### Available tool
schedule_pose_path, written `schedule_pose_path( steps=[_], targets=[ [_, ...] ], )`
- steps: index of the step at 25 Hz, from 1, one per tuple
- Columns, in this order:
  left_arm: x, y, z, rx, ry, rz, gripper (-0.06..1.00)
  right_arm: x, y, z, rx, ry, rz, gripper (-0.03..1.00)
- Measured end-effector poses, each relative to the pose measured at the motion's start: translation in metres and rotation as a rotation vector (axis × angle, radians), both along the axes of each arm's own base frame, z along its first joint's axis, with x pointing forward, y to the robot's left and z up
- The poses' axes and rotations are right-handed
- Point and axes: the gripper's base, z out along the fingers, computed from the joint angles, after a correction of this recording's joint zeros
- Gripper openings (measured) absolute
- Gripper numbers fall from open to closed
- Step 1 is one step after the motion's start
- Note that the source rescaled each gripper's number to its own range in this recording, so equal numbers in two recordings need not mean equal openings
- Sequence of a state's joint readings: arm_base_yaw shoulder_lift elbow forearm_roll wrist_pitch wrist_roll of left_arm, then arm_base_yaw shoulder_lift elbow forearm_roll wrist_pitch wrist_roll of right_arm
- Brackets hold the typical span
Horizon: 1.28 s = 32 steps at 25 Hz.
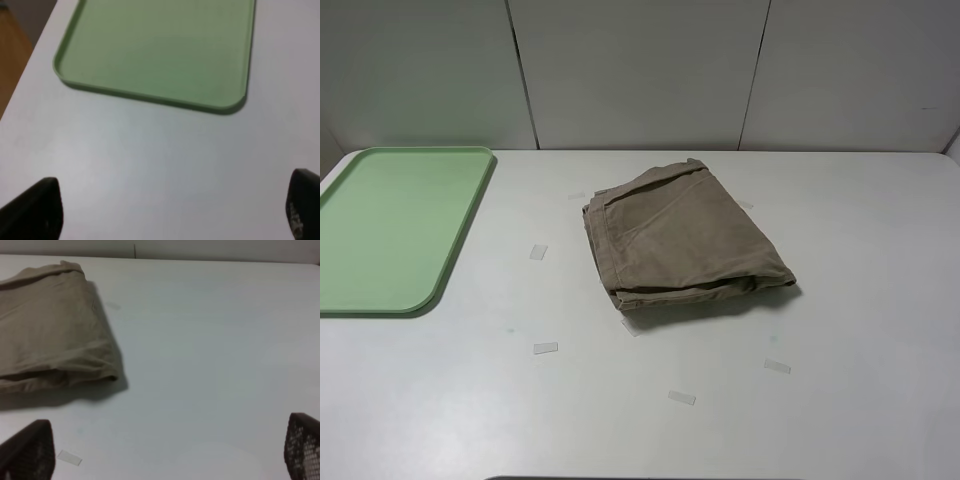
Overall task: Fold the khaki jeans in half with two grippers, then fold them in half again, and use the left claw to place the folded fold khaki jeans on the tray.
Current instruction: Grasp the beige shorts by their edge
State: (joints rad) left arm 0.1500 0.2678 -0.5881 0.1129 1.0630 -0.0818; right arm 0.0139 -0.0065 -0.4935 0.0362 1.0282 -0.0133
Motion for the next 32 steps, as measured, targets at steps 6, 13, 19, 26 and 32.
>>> schedule_pose_path(
  steps=[6, 13, 19, 26, 32],
  targets=[
    [0.063, 0.009, 0.013, -0.024, 0.213, -0.017, 0.87, 0.000, 0.000, 0.000, 0.000, 0.000, 0.000, 1.00],
    [0.145, -0.003, 0.009, -0.065, 0.340, -0.133, 0.87, 0.000, 0.000, 0.000, 0.000, 0.000, 0.000, 1.00],
    [0.208, -0.035, -0.001, -0.115, 0.380, -0.252, 0.87, 0.000, 0.000, 0.000, 0.000, 0.000, 0.000, 1.00],
    [0.260, -0.101, -0.026, -0.140, 0.393, -0.370, 0.87, 0.000, 0.000, 0.000, 0.000, 0.000, 0.000, 1.00],
    [0.283, -0.159, -0.063, -0.159, 0.426, -0.425, 0.87, 0.000, 0.000, 0.000, 0.000, 0.000, 0.000, 1.00]
  ],
)
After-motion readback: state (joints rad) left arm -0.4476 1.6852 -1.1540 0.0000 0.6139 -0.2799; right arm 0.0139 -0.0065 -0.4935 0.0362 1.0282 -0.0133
